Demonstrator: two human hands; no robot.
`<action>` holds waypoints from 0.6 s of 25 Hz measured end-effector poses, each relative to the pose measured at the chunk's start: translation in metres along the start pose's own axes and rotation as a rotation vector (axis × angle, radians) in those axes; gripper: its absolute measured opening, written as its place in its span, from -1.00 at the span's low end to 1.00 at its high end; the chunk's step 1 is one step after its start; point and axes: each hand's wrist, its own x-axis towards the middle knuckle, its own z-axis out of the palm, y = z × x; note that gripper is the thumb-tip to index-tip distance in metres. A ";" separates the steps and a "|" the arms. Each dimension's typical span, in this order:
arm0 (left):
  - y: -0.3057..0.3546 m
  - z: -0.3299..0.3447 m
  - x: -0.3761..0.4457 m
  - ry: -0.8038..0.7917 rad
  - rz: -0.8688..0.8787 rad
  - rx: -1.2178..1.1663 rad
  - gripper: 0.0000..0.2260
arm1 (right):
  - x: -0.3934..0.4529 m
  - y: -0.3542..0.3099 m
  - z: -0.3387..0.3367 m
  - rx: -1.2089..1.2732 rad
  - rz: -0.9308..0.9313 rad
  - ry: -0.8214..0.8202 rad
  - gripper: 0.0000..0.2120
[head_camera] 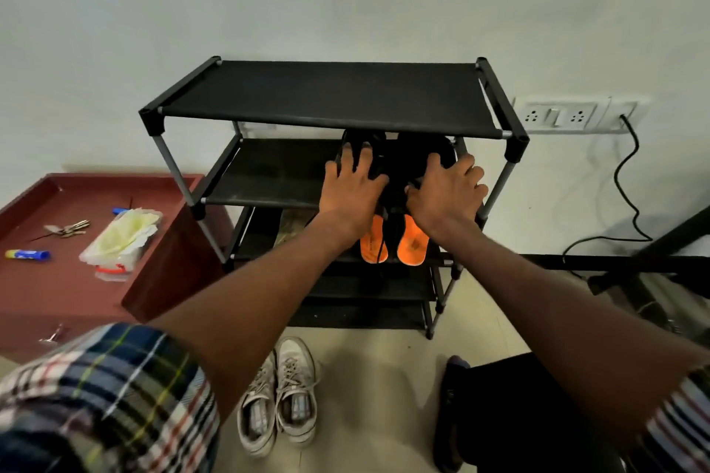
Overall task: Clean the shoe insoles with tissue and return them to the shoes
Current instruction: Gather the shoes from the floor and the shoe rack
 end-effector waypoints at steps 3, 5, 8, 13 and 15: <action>0.011 -0.003 0.005 -0.053 -0.060 0.085 -0.48 | 0.011 0.000 -0.001 0.073 0.025 -0.101 -0.47; 0.018 -0.006 0.007 -0.095 -0.061 0.151 -0.55 | 0.012 0.000 0.000 0.119 0.024 -0.112 -0.48; 0.020 -0.013 0.009 -0.133 -0.065 0.184 -0.59 | 0.010 0.002 -0.001 0.161 0.027 -0.066 -0.53; 0.008 -0.028 0.005 -0.128 -0.179 0.007 -0.55 | -0.005 0.003 -0.010 0.287 0.065 0.018 -0.56; -0.001 -0.029 -0.005 -0.070 -0.219 -0.128 -0.51 | -0.017 -0.005 -0.019 0.346 0.066 0.038 -0.59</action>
